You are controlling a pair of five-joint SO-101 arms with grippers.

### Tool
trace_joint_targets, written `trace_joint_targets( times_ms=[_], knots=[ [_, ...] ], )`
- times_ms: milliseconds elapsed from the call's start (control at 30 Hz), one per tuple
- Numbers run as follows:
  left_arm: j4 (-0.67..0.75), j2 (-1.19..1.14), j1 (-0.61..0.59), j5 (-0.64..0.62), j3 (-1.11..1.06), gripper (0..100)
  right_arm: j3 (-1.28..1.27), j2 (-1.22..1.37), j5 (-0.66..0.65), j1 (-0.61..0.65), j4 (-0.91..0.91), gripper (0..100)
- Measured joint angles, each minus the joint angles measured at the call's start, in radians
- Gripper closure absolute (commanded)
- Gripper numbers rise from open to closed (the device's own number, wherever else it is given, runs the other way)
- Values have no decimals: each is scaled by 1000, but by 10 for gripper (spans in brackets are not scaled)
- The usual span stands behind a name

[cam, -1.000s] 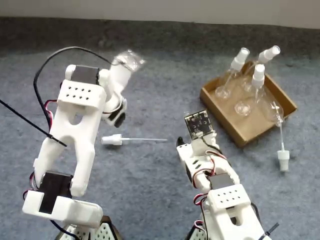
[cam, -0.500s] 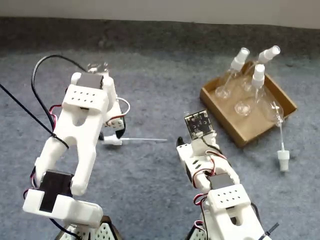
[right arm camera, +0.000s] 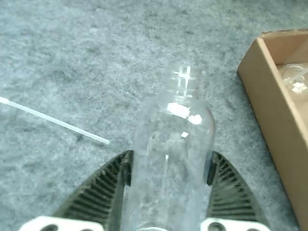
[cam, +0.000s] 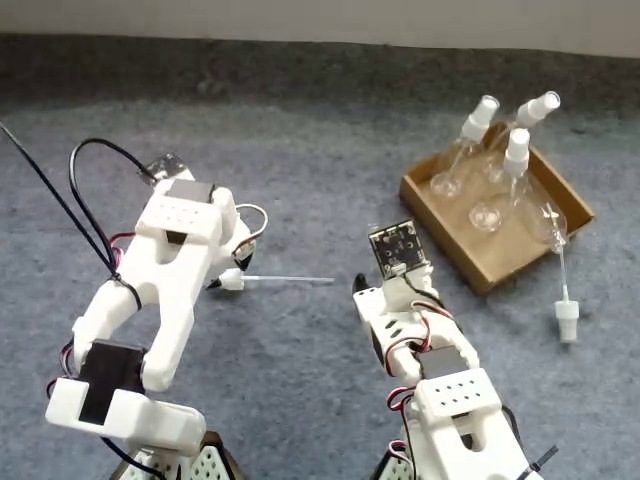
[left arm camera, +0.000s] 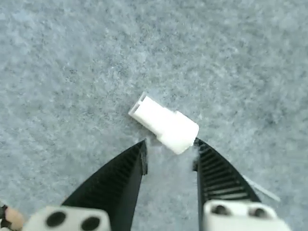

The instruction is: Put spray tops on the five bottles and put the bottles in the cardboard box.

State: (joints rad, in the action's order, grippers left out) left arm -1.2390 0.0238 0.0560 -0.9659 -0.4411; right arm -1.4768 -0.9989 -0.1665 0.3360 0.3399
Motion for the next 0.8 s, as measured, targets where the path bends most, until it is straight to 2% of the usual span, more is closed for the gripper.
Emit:
trace_joint_targets(
  times_ms=[267, 700, 800],
  knots=[
    [181, 2, -2, -15, -107, 874, 0, 0, 0, 0, 0, 853],
    [199, 6, -3, -15, -137, 874, 0, 0, 0, 0, 0, 853],
    [161, 6, 0, -15, -137, 873, 0, 0, 0, 0, 0, 853]
  ],
)
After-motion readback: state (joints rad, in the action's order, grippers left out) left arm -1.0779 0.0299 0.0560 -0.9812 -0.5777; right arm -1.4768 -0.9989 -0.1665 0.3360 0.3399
